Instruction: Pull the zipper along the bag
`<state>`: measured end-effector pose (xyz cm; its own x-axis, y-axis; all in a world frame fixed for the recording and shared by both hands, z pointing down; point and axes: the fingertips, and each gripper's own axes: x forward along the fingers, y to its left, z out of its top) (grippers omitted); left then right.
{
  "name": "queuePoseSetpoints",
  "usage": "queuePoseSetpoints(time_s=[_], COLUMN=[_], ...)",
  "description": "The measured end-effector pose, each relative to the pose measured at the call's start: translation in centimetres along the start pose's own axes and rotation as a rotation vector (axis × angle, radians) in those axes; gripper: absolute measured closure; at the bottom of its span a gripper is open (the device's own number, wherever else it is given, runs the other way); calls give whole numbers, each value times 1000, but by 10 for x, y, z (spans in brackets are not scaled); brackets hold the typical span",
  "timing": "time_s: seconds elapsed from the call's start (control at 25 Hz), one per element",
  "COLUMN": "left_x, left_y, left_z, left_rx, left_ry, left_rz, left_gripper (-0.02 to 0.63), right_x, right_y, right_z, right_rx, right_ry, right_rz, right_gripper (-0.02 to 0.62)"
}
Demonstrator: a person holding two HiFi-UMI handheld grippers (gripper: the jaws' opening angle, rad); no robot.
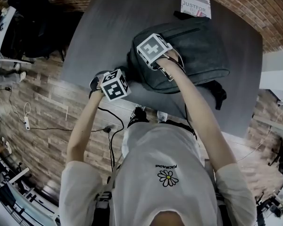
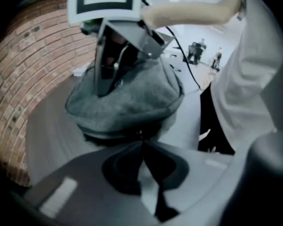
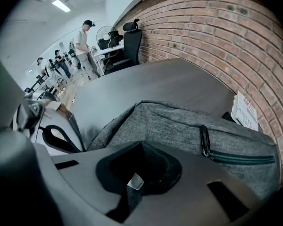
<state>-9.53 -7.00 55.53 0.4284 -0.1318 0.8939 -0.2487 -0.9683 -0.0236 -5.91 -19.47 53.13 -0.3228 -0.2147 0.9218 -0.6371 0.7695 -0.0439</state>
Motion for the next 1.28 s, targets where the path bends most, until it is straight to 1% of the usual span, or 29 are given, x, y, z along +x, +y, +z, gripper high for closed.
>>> queuePoseSetpoints(time_s=[0.08, 0.16, 0.2, 0.28, 0.32, 0.36, 0.4, 0.48, 0.56, 0.72, 0.8, 0.88, 0.92, 1.0, 1.04, 1.08, 1.16, 1.28], left_x=[2, 1, 0, -1, 2, 7, 13, 24, 31, 45, 47, 47, 48, 48, 47, 46, 44, 42], left_y=[-7, -11, -16, -32, -41, -49, -54, -66, -78, -98, -99, -96, -95, -93, -91, -90, -88, -83], left_z=[4, 9, 12, 19, 23, 26, 27, 34, 45, 72, 75, 68, 64, 60, 59, 59, 61, 59], left_rx=[-2, -46, -76, -137, -153, -161, -170, -221, -263, -270, -312, -366, -385, -415, -427, -436, -436, -435], left_ry=[3, -11, -19, -29, -30, -29, -32, -74, -124, -167, -200, -217, -214, -208, -210, -216, -235, -256], left_rz=[5, -28, -72, -191, -234, -249, -243, -240, -256, -273, -253, -195, -155, -82, -53, -27, 23, 84], left_gripper=[598, 600, 598, 585, 580, 578, 587, 595, 593, 589, 592, 601, 601, 601, 601, 601, 601, 601], right_x=[0, 0, 0, 1, 1, 1, 1, 0, -1, 2, 1, -5, -11, -32, -47, -63, -92, -117], right_y=[0, -1, -2, -2, -2, -2, -1, -3, -4, -2, -1, 1, 5, 15, 14, 8, -12, -55], right_z=[2, 2, 2, 2, 2, 2, 2, 1, 0, 8, 6, 5, 7, 13, 13, 9, -11, -54], right_rx=[-2, -7, -9, -6, -4, -3, -6, -22, -40, -84, -91, -101, -114, -142, -157, -177, -230, -298], right_ry=[-11, -14, -14, -12, -11, -10, -9, 2, 5, -45, -46, -54, -88, -222, -287, -332, -357, -298], right_rz=[1, -2, -2, 1, 1, -2, -9, -36, -58, -63, -81, -92, -75, -7, 3, -11, -83, -217], right_gripper=[594, 594, 594, 594, 594, 594, 594, 594, 594, 594, 594, 594, 594, 594, 594, 594, 594, 594])
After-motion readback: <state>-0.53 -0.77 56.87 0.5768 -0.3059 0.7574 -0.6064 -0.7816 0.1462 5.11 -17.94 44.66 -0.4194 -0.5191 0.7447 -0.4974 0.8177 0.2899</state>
